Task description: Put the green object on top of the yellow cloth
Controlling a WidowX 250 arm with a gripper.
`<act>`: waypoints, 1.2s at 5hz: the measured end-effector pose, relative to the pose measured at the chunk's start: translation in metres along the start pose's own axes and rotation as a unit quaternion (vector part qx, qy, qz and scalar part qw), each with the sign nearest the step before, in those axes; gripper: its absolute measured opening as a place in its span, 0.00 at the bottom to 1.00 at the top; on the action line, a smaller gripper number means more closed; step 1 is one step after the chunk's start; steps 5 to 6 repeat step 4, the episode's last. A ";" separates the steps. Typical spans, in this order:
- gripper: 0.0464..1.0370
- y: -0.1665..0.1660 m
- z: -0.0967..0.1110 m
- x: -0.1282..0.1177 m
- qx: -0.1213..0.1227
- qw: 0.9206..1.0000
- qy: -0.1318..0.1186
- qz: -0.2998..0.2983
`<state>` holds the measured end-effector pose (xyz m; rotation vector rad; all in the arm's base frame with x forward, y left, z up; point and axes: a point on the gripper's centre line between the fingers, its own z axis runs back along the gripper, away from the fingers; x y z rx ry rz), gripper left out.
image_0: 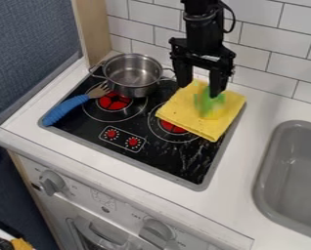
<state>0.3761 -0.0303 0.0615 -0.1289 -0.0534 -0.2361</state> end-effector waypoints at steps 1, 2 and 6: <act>0.97 -0.001 -0.001 -0.001 -0.004 1.000 0.002 -0.005; 0.96 -0.005 0.018 -0.005 0.000 1.000 -0.023 0.001; 0.96 -0.010 0.028 -0.015 0.043 0.999 -0.023 0.003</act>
